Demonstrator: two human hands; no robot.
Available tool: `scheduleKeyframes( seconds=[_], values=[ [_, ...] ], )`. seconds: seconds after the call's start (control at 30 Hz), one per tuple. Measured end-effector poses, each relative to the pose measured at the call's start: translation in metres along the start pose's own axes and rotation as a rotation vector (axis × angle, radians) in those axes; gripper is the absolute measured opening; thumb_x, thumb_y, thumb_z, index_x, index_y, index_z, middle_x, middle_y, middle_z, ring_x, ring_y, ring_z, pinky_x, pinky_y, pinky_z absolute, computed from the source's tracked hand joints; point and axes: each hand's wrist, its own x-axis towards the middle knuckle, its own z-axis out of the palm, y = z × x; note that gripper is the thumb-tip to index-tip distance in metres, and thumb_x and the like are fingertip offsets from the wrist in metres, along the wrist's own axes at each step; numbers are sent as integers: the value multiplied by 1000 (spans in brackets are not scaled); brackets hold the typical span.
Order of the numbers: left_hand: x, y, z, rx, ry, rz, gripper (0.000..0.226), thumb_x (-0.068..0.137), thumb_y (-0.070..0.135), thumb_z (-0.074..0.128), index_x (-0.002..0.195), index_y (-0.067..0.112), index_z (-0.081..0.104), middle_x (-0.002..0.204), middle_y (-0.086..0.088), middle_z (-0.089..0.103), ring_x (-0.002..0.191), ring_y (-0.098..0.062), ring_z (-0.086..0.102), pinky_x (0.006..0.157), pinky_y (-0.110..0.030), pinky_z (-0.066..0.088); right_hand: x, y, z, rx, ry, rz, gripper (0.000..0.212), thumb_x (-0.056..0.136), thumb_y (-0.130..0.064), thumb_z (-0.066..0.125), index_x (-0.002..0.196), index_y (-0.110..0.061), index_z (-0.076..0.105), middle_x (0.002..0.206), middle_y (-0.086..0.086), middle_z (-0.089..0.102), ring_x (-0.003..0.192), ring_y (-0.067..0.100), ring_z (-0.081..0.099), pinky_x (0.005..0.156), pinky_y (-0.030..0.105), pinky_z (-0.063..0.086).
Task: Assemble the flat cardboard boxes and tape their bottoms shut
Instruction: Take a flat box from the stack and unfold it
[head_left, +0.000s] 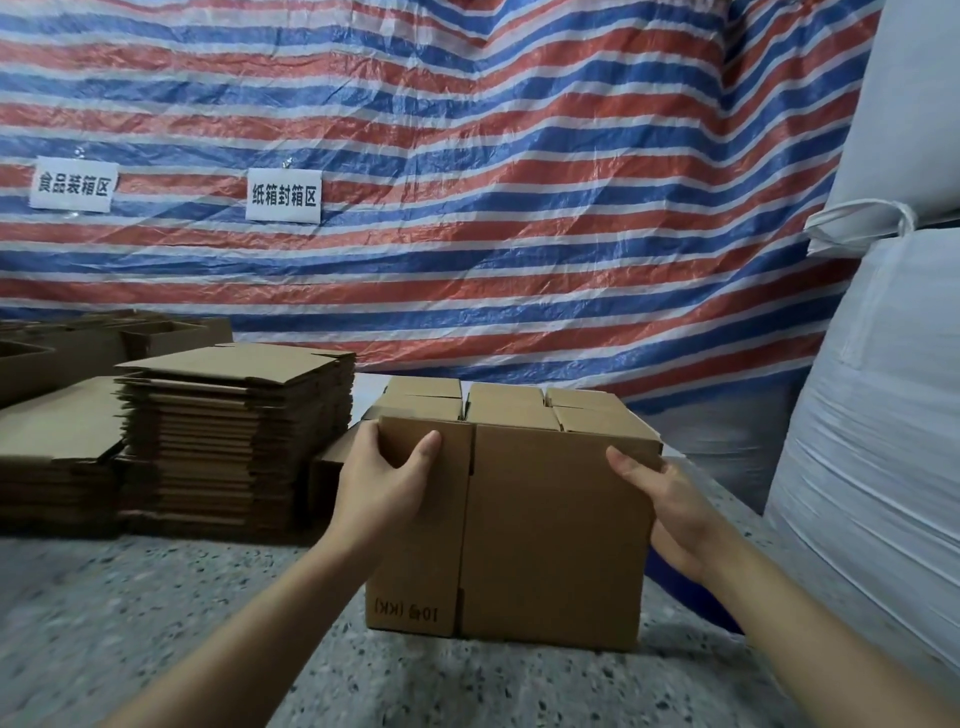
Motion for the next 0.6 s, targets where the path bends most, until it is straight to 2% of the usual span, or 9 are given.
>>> scheduleKeyframes(
  seconds=[0.07, 0.13, 0.2, 0.3, 0.37, 0.43, 0.53, 0.6],
  values=[
    [1, 1, 1, 15, -8, -32, 30, 86, 45, 69, 107, 34, 50, 102, 13, 60, 94, -3, 57, 81, -32, 52, 1, -2, -4, 54, -16, 12, 46, 96, -52, 49, 127, -25, 70, 128, 10, 70, 120, 28, 66, 98, 48, 50],
    [0, 4, 3, -31, -11, -69, 29, 86, 44, 69, 103, 36, 47, 102, 13, 59, 94, -3, 57, 75, -28, 50, 4, -7, -9, 141, -61, 82, 67, 96, -70, 36, 129, -23, 69, 125, 12, 70, 111, 27, 69, 90, 43, 54],
    [-2, 7, 6, -99, -15, -100, 31, 85, 48, 69, 101, 36, 45, 104, 11, 57, 94, -3, 56, 70, -25, 45, 6, -13, -14, 177, -118, 144, 76, 92, -76, 34, 133, -21, 66, 117, 12, 72, 100, 23, 70, 82, 37, 56],
    [-2, 11, 12, -119, 2, -143, 41, 81, 62, 65, 103, 34, 45, 109, 8, 54, 100, -9, 54, 83, -33, 47, 10, -18, -14, 102, -186, 163, 66, 93, -67, 43, 132, -20, 67, 119, 17, 69, 104, 26, 67, 87, 40, 54],
    [0, 11, 15, -114, 15, -171, 44, 79, 69, 62, 98, 34, 44, 114, 3, 54, 105, -16, 54, 95, -43, 47, 12, -19, -12, 52, -206, 165, 62, 85, -63, 54, 126, -19, 71, 122, 19, 67, 105, 26, 68, 88, 43, 55],
    [2, 11, 17, -106, 19, -193, 50, 80, 70, 60, 105, 31, 42, 117, 0, 54, 109, -20, 54, 100, -48, 45, 12, -20, -12, 47, -206, 170, 62, 80, -60, 60, 123, -19, 72, 121, 19, 66, 103, 26, 66, 89, 43, 55],
    [4, 9, 19, -91, 3, -198, 49, 83, 65, 59, 111, 29, 40, 119, -2, 53, 110, -22, 53, 99, -48, 45, 11, -19, -13, 69, -197, 176, 63, 82, -59, 57, 126, -17, 70, 121, 19, 65, 103, 27, 65, 90, 45, 55],
    [6, 9, 20, -105, -17, -204, 39, 85, 60, 58, 106, 30, 42, 116, -2, 54, 106, -21, 53, 87, -41, 46, 8, -17, -13, 97, -188, 174, 62, 87, -58, 50, 128, -15, 69, 120, 21, 65, 104, 28, 65, 90, 45, 54]
  ],
)
